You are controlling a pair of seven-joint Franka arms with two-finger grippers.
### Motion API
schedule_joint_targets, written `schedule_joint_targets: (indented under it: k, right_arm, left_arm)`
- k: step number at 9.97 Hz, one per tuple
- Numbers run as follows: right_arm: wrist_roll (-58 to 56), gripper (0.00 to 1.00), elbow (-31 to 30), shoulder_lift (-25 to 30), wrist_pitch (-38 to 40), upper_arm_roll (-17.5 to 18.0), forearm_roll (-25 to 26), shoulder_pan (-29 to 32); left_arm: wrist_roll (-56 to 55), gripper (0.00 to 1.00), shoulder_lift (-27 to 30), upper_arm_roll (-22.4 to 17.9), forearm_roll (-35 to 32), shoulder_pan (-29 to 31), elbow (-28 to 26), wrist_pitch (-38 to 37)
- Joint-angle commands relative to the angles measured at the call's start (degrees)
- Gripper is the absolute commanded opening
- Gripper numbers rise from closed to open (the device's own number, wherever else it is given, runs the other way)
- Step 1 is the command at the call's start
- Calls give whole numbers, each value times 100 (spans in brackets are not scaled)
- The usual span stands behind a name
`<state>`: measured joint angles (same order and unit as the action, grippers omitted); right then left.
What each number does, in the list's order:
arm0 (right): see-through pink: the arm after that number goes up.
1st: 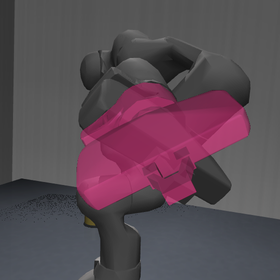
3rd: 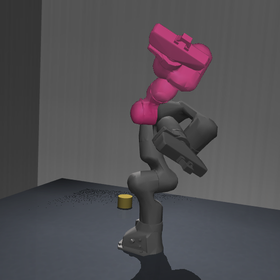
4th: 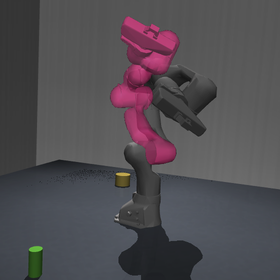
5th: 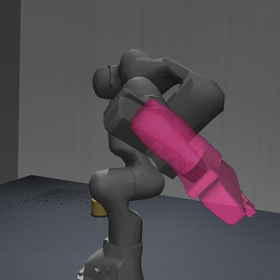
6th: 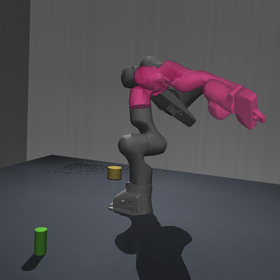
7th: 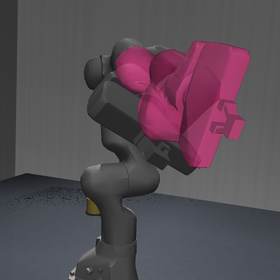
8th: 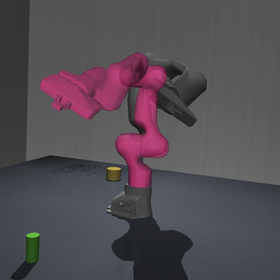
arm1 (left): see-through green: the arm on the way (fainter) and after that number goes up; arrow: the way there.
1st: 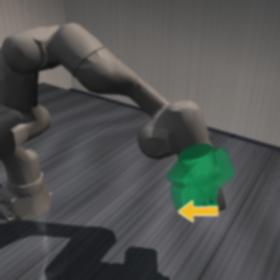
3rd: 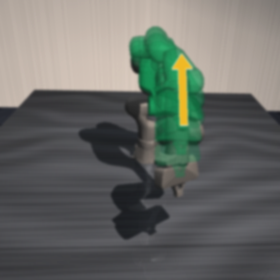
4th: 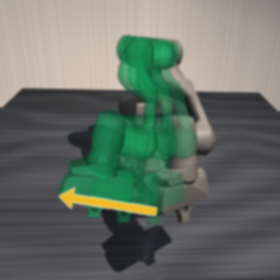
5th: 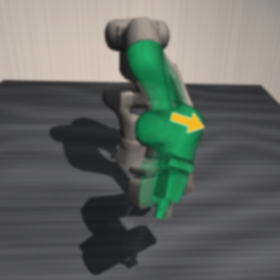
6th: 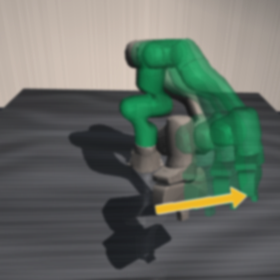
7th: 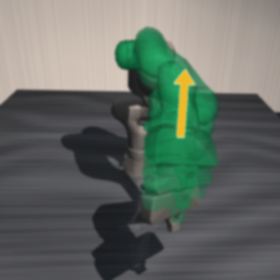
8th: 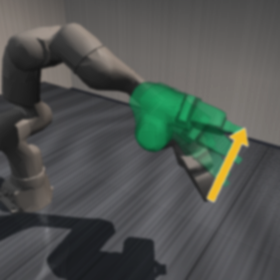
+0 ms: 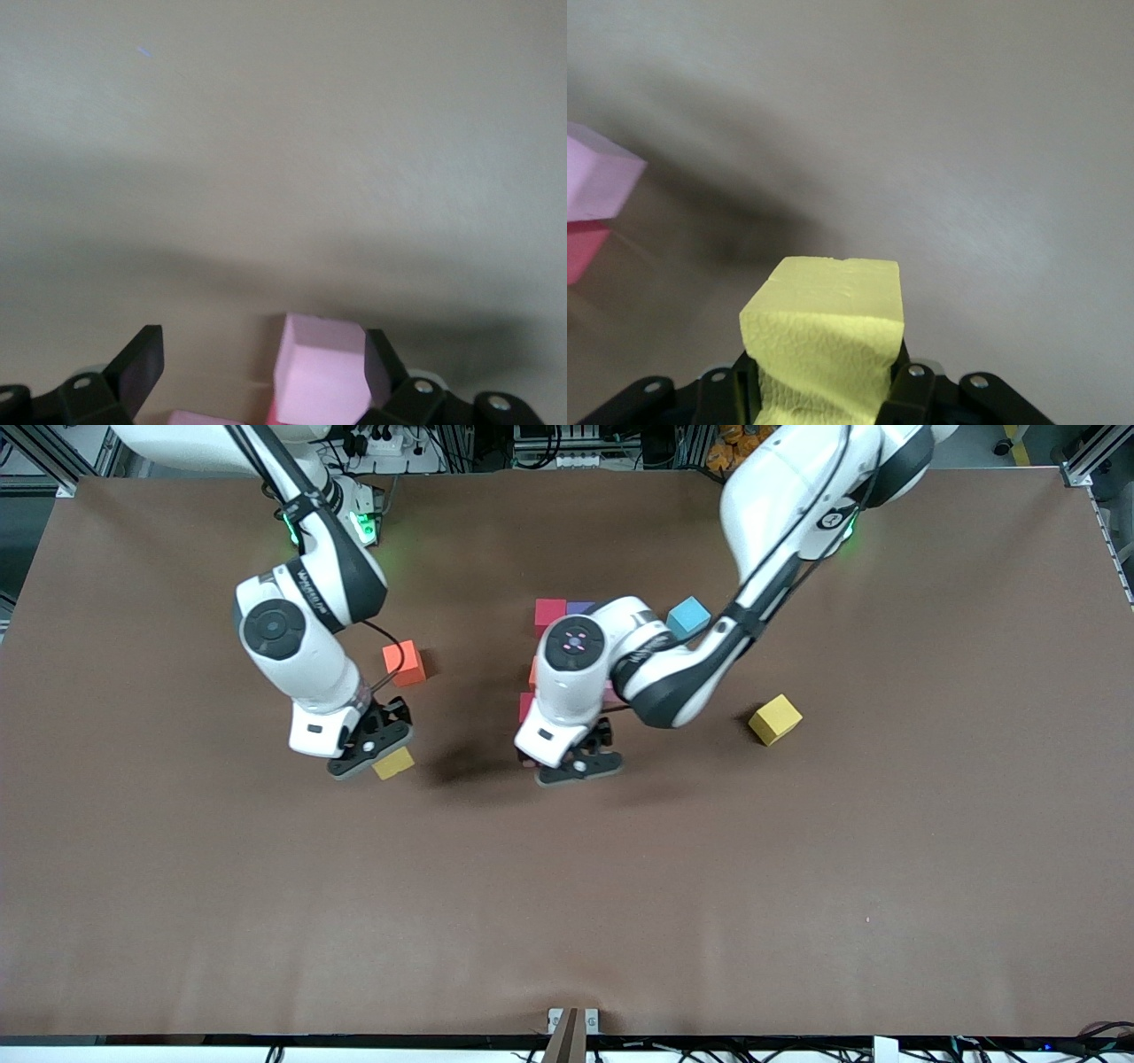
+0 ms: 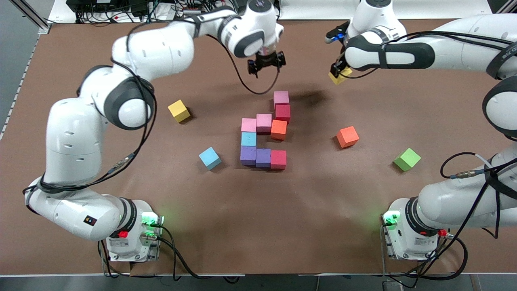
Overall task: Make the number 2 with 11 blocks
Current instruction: 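Carry the yellow cube to the shape while the left gripper reaches yellow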
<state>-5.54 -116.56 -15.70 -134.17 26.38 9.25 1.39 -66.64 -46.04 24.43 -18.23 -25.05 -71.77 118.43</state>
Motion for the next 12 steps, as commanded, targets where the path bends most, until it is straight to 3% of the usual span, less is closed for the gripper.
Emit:
schedule_joint_targets:
  k: [1, 3, 5, 6, 9, 12]
  right_arm:
    - [61, 25, 825, -687, 189, -203, 147, -864]
    - [61, 25, 1614, -1064, 581, -475, 156, -1646]
    - [9, 25, 2652, -1557, 1110, -913, 208, -2463]
    - [0, 25, 2839, -1664, 1112, -1046, 339, -2807]
    - [-420, 25, 3541, -2076, 1112, -1179, 534, -3424]
    - [-1026, 25, 4149, -2595, 989, -1188, 560, -3785]
  left_arm:
    - [-102, 100, 638, 27, 337, 709, -607, -442]
    - [-94, 100, 1470, 123, 382, 1621, -1877, -217]
    - [-103, 100, 1904, 508, 434, 2387, -2646, -101]
    - [-103, 100, 2141, 649, 504, 2747, -3032, -92]
    - [-121, 100, 2766, 1159, 671, 4022, -4227, 241]
    - [-252, 100, 3204, 1178, 795, 4507, -5482, 1063]
